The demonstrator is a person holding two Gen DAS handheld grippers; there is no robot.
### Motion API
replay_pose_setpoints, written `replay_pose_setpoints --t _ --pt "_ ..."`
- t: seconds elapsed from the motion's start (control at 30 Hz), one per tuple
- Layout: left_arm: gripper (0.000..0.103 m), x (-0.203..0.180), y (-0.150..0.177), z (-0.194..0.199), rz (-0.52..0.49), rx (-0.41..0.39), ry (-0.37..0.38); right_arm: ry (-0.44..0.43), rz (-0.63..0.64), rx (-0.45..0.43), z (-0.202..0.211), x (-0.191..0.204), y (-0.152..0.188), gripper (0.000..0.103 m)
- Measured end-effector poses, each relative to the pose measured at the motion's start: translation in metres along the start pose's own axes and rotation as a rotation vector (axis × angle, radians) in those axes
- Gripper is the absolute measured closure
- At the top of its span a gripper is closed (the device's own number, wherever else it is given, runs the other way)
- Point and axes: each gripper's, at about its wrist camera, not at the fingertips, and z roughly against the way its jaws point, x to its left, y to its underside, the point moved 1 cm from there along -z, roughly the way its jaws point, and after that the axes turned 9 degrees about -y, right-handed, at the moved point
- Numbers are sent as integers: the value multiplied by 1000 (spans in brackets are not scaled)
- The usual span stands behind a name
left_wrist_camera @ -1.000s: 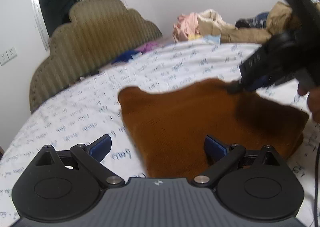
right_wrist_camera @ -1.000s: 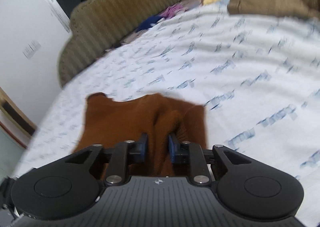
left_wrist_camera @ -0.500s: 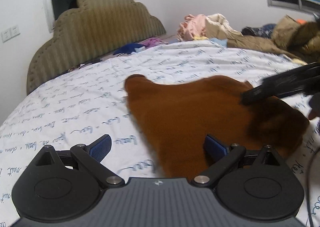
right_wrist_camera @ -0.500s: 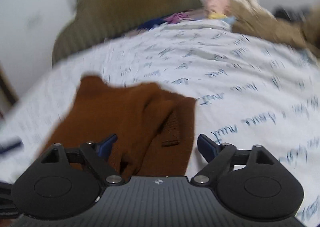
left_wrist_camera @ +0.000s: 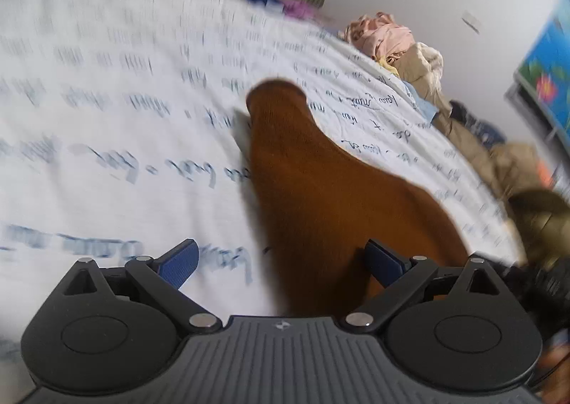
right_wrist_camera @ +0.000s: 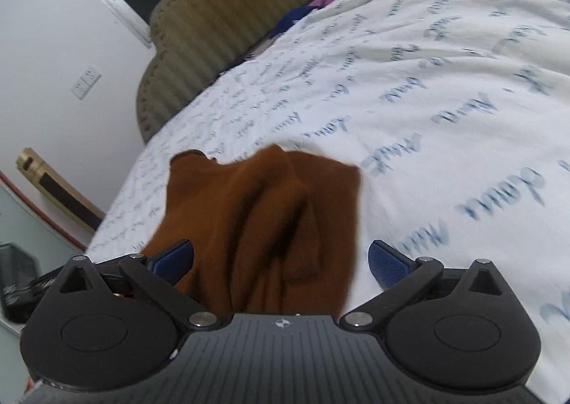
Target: Fold small clothes
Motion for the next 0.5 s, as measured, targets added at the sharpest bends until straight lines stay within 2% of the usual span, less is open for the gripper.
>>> replay_pose_setpoints --t 0.07,0.13,0.23,0.3,0.33,0.37,0.4,0.43,0.5 --pt "3 5 -11 -14 72 20 42 -30 14 11 -14 0 -11 3" --pt "3 5 -24 -25 94 29 65 -25 33 29 -28 -3 -20 9" --pt "3 4 -43 -42 116 45 105 6 89 71 -48 -3 -35 32" --pt "4 3 -50 -52 142 30 118 18 102 102 -61 -2 -43 54" --pt "5 0 -52 -57 145 19 118 11 102 112 -65 -2 -46 58" --pt "7 -4 -53 -61 135 7 115 3 108 119 -67 0 -47 67" --pt "28 -9 -54 -63 111 -3 110 -3 118 125 -69 2 -47 70" --pt "67 -17 -53 -67 75 6 99 2 143 124 -68 7 -45 71" --pt "87 -29 -51 -71 -3 24 55 13 207 110 -64 16 -42 75"
